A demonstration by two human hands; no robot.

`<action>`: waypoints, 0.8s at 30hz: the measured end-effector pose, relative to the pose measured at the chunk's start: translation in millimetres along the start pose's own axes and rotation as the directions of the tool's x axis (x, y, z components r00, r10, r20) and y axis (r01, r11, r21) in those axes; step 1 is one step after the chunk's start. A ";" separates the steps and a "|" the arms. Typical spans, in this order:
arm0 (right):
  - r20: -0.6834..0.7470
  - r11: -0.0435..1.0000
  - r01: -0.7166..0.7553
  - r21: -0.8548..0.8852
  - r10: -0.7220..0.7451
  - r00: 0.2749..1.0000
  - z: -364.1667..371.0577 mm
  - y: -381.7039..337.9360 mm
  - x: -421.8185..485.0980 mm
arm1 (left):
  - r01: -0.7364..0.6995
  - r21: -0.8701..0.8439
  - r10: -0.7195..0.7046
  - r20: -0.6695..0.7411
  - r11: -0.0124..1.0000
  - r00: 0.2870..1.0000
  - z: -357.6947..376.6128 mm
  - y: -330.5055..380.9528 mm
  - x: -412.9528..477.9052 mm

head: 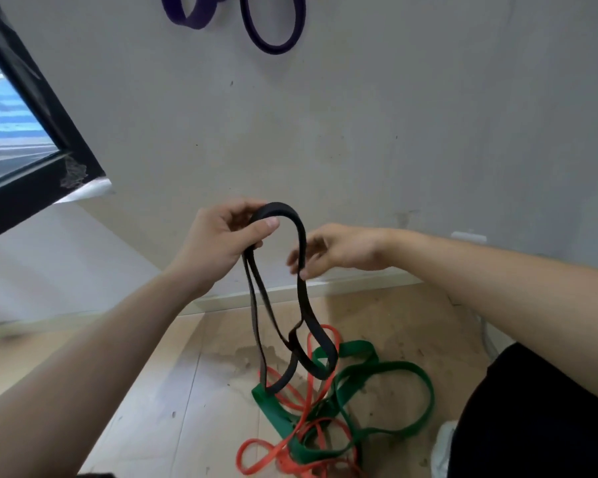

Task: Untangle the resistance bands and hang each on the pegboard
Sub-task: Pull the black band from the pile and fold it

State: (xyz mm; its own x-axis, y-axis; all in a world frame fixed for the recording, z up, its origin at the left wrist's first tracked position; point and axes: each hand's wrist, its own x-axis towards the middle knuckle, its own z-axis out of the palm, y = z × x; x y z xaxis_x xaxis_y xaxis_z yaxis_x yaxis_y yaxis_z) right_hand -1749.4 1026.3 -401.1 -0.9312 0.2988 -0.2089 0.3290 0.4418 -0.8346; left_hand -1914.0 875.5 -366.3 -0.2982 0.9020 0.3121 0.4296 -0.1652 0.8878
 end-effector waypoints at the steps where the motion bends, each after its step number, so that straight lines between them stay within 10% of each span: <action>1: -0.055 0.994 0.068 0.087 -0.063 0.996 2.2 -9.6 -0.1 | -0.003 0.017 0.003 0.018 1.000 1.000 -1.0 0.0 -0.9; 5: -0.339 0.940 0.308 0.149 -0.244 0.909 6.1 -43.7 -6.6 | -0.019 0.074 0.015 0.052 0.997 0.999 -10.6 -0.6 -3.6; 10: -0.391 0.932 0.331 -0.148 -0.362 0.846 2.8 -64.5 -17.7 | -0.063 0.119 0.055 0.070 0.991 0.996 -17.7 0.2 -8.3; 17: -0.557 0.913 0.398 -0.094 -0.379 0.739 -7.3 -70.4 -26.0 | 0.069 0.150 -0.081 0.075 0.986 0.994 -13.0 -16.5 -12.9; 24: -0.419 0.972 0.232 -0.023 -0.220 0.881 -30.8 -50.3 -37.6 | 0.071 -0.069 -0.077 -0.090 0.995 0.993 -18.7 -8.0 -11.8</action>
State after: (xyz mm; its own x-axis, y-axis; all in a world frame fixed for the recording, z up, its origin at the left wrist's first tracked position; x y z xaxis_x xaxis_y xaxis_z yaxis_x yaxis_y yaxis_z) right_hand -1726.0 1018.8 -335.6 -0.8269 0.5202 0.2136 0.1072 0.5186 -0.8483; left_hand -1929.9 858.8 -370.8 -0.4063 0.8723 0.2720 0.3477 -0.1277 0.9289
